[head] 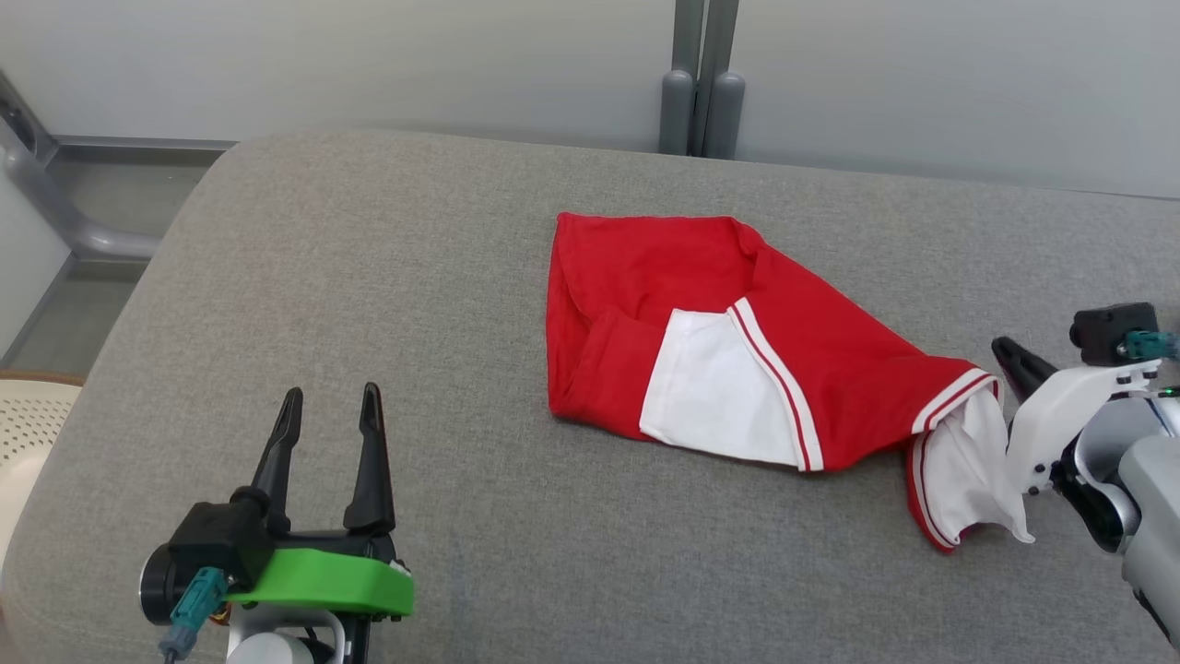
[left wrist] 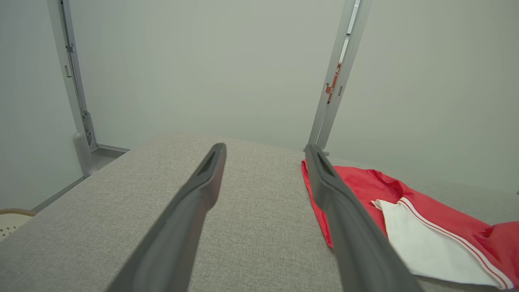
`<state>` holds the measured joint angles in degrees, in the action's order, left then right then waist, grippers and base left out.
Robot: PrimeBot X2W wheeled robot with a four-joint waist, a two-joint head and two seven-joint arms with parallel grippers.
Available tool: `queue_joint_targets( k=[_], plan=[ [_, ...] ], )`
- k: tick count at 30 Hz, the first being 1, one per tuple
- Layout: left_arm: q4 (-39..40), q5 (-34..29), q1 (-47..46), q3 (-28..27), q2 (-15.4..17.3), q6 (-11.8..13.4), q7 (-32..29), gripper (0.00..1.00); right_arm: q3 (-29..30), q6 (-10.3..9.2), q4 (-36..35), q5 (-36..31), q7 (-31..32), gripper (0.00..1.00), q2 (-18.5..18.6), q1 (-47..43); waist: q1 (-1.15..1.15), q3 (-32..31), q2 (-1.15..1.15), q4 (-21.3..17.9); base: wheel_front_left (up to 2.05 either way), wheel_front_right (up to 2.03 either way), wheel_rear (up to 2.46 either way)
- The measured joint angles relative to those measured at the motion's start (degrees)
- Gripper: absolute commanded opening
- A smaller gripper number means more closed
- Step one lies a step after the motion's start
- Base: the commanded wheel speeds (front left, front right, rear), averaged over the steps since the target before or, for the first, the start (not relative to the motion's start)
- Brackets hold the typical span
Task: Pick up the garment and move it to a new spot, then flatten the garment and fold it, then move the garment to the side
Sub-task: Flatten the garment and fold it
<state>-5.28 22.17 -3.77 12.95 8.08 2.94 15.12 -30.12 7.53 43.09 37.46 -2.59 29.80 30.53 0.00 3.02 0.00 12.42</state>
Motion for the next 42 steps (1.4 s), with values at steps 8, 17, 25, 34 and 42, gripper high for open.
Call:
queue_joint_targets(
  k=[8,17,25,34,42],
  plan=[
    [0.7,0.0,0.7,0.1,0.7,0.2,-0.4,1.0,7.9,0.0,-7.4,-3.7,-7.3,1.0,-3.4,-2.1,0.0,-1.4,0.0,-0.7,0.0,0.0,0.0],
    [2.0,0.1,2.1,0.0,1.8,0.7,-1.0,1.0,16.5,0.0,-22.9,-8.5,-10.4,1.0,-8.3,-10.3,0.0,-3.8,0.0,-2.2,0.0,0.0,0.0],
    [3.7,0.3,3.0,-0.9,2.2,1.5,-0.9,1.0,21.0,-0.01,-36.2,-10.9,-9.0,1.0,-11.0,-21.8,0.0,-4.7,0.0,-5.8,0.0,0.0,0.0],
    [3.8,0.4,3.1,-1.0,2.1,1.6,-0.6,1.0,11.8,-0.01,-35.8,-13.9,-2.9,1.0,-9.5,-23.4,0.0,-4.0,0.0,-6.5,0.0,0.0,0.0],
    [3.1,0.5,2.1,0.0,1.5,1.2,-0.5,1.0,-1.8,0.0,-25.1,-17.9,7.9,1.0,-6.2,-11.7,0.0,-2.7,0.0,-3.4,0.0,0.0,0.0]
  ],
)
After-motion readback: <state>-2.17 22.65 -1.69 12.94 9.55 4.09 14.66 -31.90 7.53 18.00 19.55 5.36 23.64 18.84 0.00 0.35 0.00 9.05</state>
